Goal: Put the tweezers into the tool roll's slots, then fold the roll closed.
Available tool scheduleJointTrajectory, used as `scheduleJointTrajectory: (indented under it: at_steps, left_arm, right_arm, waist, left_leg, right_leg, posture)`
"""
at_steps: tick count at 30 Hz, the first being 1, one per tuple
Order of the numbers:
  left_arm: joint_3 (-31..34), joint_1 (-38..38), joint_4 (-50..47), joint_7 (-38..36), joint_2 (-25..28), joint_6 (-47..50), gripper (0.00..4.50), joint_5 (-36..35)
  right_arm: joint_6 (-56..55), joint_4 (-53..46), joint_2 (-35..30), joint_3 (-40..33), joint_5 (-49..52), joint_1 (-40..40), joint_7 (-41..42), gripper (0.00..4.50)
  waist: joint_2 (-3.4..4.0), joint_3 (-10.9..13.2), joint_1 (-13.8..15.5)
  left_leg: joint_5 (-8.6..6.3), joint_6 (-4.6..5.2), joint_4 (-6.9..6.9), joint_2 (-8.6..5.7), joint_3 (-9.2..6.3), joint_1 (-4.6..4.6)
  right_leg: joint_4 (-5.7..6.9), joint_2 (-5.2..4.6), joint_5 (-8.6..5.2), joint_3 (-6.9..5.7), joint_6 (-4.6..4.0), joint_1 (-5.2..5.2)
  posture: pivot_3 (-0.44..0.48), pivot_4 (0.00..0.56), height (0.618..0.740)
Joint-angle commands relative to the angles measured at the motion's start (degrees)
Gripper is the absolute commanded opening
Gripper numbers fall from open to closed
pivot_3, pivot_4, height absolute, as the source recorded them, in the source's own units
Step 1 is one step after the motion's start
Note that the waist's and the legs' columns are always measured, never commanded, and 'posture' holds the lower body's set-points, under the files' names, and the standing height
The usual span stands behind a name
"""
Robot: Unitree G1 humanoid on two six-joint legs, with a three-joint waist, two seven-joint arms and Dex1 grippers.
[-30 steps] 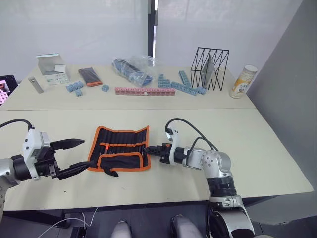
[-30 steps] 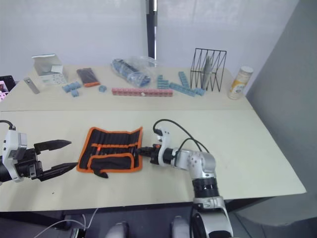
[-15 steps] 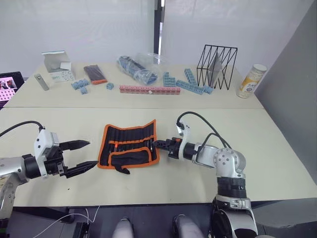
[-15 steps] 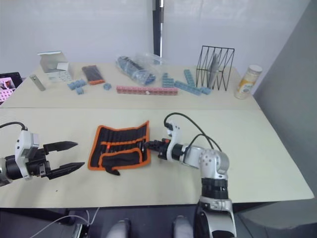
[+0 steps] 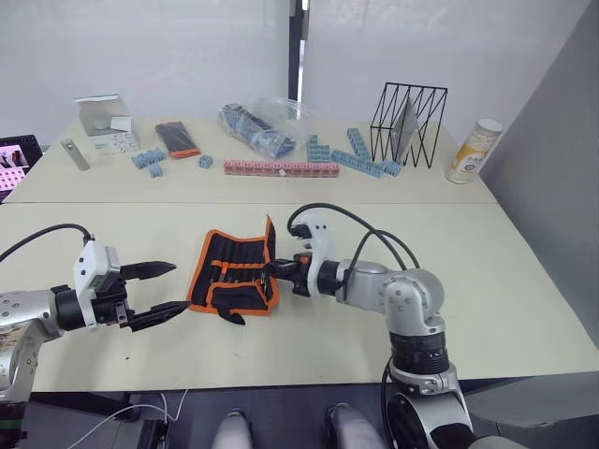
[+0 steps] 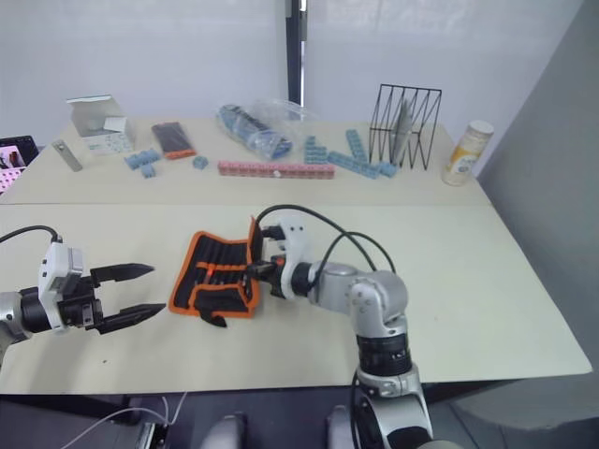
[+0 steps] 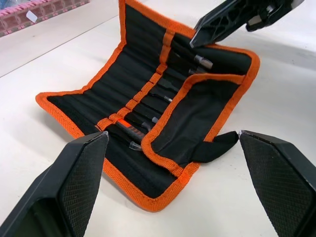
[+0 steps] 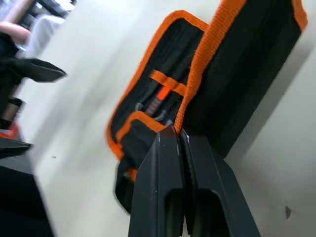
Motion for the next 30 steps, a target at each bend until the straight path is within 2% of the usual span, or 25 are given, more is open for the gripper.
scheduleJointTrajectory:
  at_steps: [1,8,23,24,30]
  left_arm:
    - [0.2,-1.0,0.1,-0.5,0.9,-0.8,4.5,0.4]
    - [-0.8,-2.3,1.5,-1.2,1.0,-1.0,4.5,1.1]
    - [-2.7,-4.0,2.7,-2.2,0.9,-1.0,4.5,2.3]
    - [-2.7,-4.0,2.7,-2.3,0.9,-1.0,4.5,2.3]
    - [-2.7,-3.9,2.3,-2.2,1.1,-0.7,4.5,2.3]
  right_arm:
    - [-8.1,-1.2,-0.9,4.6,-3.9,-1.1,1.7,0.02]
    - [-13.3,3.5,0.7,9.8,-7.3,-3.5,4.5,0.02]
    - [-21.3,23.9,10.2,10.5,-11.8,-10.2,2.8,0.02]
    - [-22.0,24.8,10.5,10.5,-11.7,-10.5,2.9,0.59]
    - [-24.7,25.7,12.2,9.6,-8.2,-12.3,5.5,2.58]
  waist:
    - [0.0,0.0,0.0]
    - [-0.01,0.0,-0.1]
    - [-0.05,0.0,0.0]
    - [-0.05,0.0,0.0]
    - [-0.05,0.0,0.0]
  left_leg:
    - [0.0,0.0,0.01,0.0,0.0,0.0]
    - [0.01,0.02,0.01,0.01,-0.01,-0.01]
    - [0.02,0.02,0.03,0.08,-0.03,-0.02]
    - [0.02,0.02,0.03,0.08,-0.04,-0.01]
    - [0.02,0.03,0.04,0.08,-0.04,-0.01]
  right_leg:
    - [0.0,0.0,0.0,0.0,0.0,0.0]
    - [0.17,0.06,0.1,0.02,0.16,-0.11]
    - [0.24,0.15,0.11,0.04,0.17,-0.14]
    - [0.25,0.15,0.11,0.04,0.17,-0.14]
    - [0.26,0.15,0.12,0.04,0.17,-0.13]
  posture:
    - [0.0,0.15,0.74]
    - [0.0,0.15,0.74]
    - [0.0,0.15,0.74]
    - [0.0,0.15,0.74]
    - [0.0,0.15,0.74]
